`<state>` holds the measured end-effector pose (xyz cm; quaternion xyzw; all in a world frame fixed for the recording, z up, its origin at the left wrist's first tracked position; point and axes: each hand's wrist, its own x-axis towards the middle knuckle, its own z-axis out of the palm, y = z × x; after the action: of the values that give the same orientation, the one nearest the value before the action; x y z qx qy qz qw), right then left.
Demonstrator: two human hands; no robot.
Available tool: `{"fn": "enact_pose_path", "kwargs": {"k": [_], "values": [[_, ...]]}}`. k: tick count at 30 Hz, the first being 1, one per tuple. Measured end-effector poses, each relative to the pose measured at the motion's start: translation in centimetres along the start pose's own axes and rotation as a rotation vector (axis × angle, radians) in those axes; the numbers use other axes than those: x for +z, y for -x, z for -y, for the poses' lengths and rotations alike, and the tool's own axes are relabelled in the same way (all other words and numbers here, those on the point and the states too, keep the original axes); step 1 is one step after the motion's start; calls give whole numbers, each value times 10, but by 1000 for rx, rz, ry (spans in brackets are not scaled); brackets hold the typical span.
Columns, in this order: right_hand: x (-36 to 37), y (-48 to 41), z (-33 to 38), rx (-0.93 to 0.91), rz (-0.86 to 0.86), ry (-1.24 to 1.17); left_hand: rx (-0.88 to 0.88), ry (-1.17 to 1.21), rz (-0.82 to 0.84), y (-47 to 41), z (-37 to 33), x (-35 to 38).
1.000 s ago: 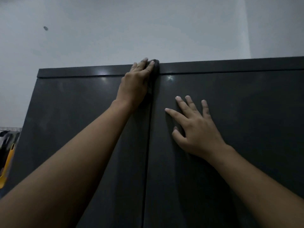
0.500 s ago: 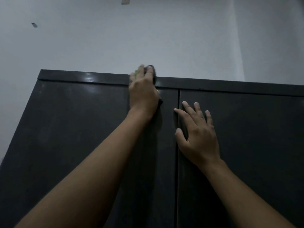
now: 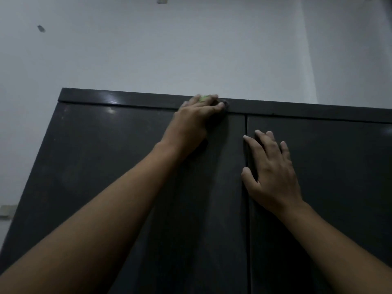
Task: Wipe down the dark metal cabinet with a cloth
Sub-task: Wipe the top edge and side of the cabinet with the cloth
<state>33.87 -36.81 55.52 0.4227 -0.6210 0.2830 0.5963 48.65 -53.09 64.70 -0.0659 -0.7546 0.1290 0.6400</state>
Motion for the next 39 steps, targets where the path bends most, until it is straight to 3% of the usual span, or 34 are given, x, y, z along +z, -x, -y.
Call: {"fn": "enact_pose_path", "kwargs": {"k": [3,8,11,21,27,34,36,39], "values": [[3,-8,18,16,26,-7,-45,-14,-38,16,43,-22],[14,-45,67,-171,126,-28,-127,-30,-152,36,89,-54],[24,-63,92,-179,173,-98,-200,-55,-225,48,107,-66],[43,-59,104,-141,72,-73,-521,-198,-355,79,157,-106],[45,-55,105,-156,61,-38,-503,-214,-408,117,151,-92],[47,-52,107,-183,63,22,-299,-290,-157,185,146,-90],[47,-52,106,-228,78,21,-327,-306,-137,174,157,-99],[46,-50,105,-305,92,22,-517,-283,-294,149,174,-105]]}}
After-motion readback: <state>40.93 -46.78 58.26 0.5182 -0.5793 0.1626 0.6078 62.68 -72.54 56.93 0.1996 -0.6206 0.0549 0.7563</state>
